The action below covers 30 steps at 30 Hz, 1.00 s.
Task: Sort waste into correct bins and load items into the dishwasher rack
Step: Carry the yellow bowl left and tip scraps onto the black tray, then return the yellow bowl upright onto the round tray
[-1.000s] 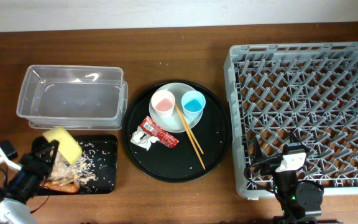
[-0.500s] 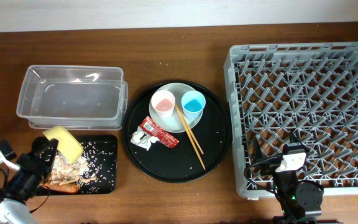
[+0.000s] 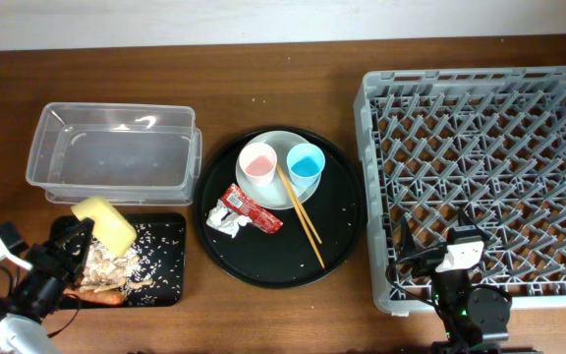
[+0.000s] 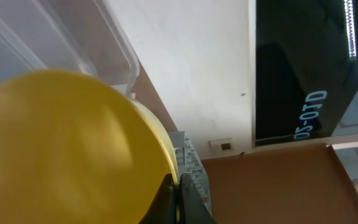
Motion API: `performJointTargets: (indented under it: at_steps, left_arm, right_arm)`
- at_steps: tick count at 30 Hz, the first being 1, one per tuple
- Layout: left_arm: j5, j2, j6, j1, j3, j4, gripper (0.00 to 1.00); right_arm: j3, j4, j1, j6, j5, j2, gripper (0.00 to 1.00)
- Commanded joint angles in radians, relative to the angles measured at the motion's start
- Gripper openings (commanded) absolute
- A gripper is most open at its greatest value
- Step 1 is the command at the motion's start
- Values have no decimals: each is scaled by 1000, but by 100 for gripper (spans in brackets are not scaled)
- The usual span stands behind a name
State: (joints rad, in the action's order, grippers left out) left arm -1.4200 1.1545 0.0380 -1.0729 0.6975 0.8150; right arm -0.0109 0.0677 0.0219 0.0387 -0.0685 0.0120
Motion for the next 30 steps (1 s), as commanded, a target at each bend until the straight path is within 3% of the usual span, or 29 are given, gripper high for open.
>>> performJointTargets:
  at_steps: [1,4,7,9,12,19,22,24,30]
  left_arm:
    - [34,-9,-31,-1,3,10,0]
    - [161,-9,-29,57,8,30,0]
    - [269,-12,39,258,78,36,0]
    - [391,-12,97,450,159,35,0]
    - [706,-11,240,812,275,18,0]
    - [1254,18,448,1500,290,-82,0]
    - [1365,104,448,1703,290,-146,0]
    - [1365,182,448,1777,290,-197,0]
    - [1344,312,449,1845,290,-222,0]
  right_arm:
    - [5,5,-3,6,-2,-6,98]
    - [5,5,-3,6,-2,-6,98]
    - [5,5,-3,6,-2,-6,98]
    - [5,5,-3,6,-2,-6,98]
    - [5,5,-3,6,-2,-6,98]
    - [5,5,-3,6,-2,-6,98]
    - [5,5,-3,6,-2,-6,98]
    - [5,5,-3,6,-2,-6,98]
    - [5,5,-3,6,-2,-6,98]
